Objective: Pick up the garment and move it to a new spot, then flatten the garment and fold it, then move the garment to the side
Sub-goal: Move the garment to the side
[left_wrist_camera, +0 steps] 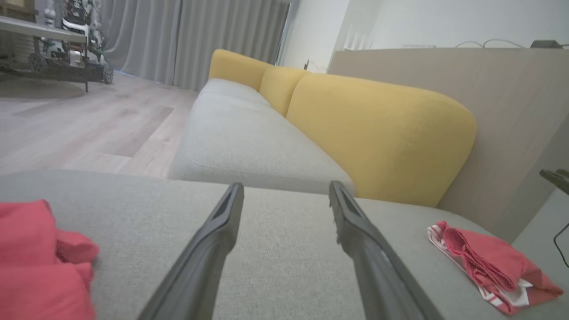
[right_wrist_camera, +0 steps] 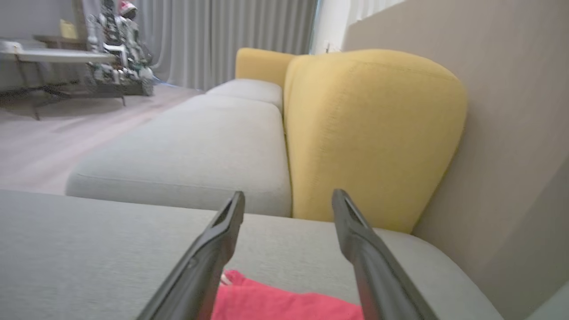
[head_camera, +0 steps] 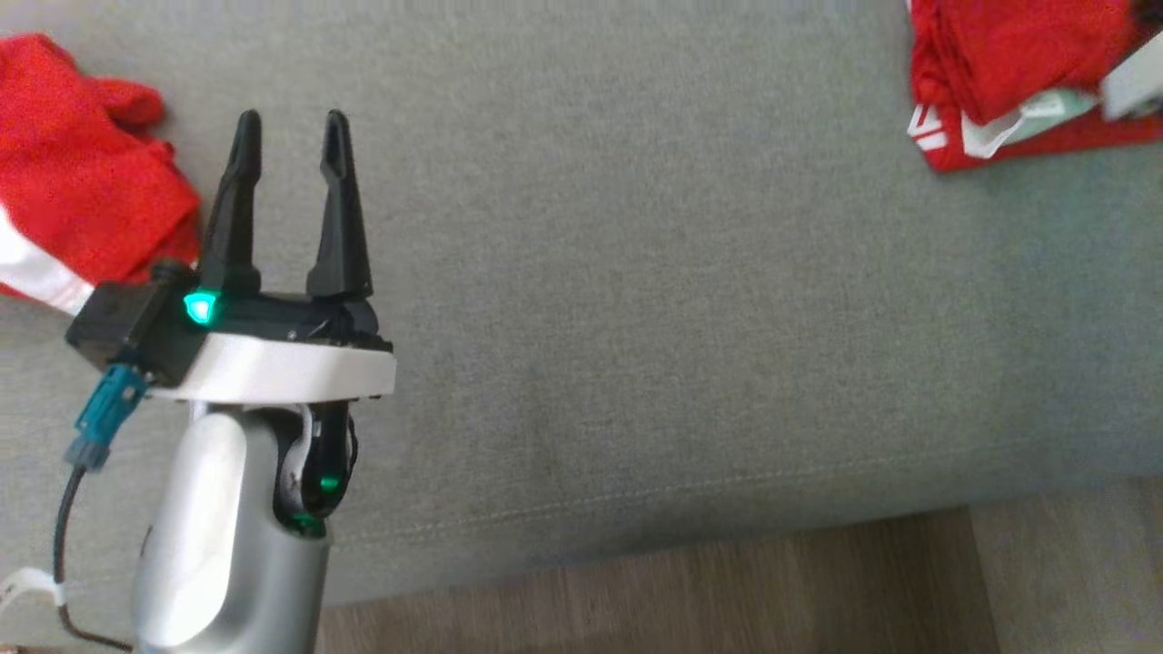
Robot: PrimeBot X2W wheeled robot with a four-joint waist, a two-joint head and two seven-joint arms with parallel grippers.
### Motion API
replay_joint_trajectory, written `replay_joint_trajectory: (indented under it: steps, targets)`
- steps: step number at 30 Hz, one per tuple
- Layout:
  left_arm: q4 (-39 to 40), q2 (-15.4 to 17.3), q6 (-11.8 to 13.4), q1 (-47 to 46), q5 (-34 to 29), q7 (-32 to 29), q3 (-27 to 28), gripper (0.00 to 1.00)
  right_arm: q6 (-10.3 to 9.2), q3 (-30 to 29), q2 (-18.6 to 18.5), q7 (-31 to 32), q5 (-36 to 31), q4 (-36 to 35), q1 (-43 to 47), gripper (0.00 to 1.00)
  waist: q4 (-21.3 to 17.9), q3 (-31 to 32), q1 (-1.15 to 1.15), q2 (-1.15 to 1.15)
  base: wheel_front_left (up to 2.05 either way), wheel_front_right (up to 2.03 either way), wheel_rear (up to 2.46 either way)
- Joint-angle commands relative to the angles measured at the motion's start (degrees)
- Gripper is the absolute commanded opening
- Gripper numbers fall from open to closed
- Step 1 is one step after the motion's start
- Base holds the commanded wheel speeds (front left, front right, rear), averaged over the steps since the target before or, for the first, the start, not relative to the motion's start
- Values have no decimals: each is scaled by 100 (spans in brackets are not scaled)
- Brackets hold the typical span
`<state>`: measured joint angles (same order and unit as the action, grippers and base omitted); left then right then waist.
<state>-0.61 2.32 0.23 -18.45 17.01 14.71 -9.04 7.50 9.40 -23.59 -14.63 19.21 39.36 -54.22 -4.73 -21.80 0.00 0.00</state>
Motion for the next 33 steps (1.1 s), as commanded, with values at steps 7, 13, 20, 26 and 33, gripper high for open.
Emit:
replay_joint_trajectory:
  steps: [7,13,20,26,33]
  targets:
    - [161,55,105,203,118,29,212,100,-1,77,466,-37,135,-1020,949,100,253,631,0,0,0,0,0]
    - [101,55,179,524,46,29,238,100,-1,92,870,-37,-17,-1646,1814,100,306,972,0,0,0,0,0]
    - [0,55,227,838,-17,29,294,100,-1,-54,1323,-37,-266,-2214,2774,100,341,1174,0,0,0,0,0]
    - [-68,55,225,1025,-122,29,304,100,-1,-148,1561,-37,-674,-2563,3318,100,333,1276,0,0,0,0,0]
    - [-54,55,238,1164,-206,29,205,100,-1,-371,1828,-37,-957,-2871,3703,100,334,1331,0,0,0,0,0]
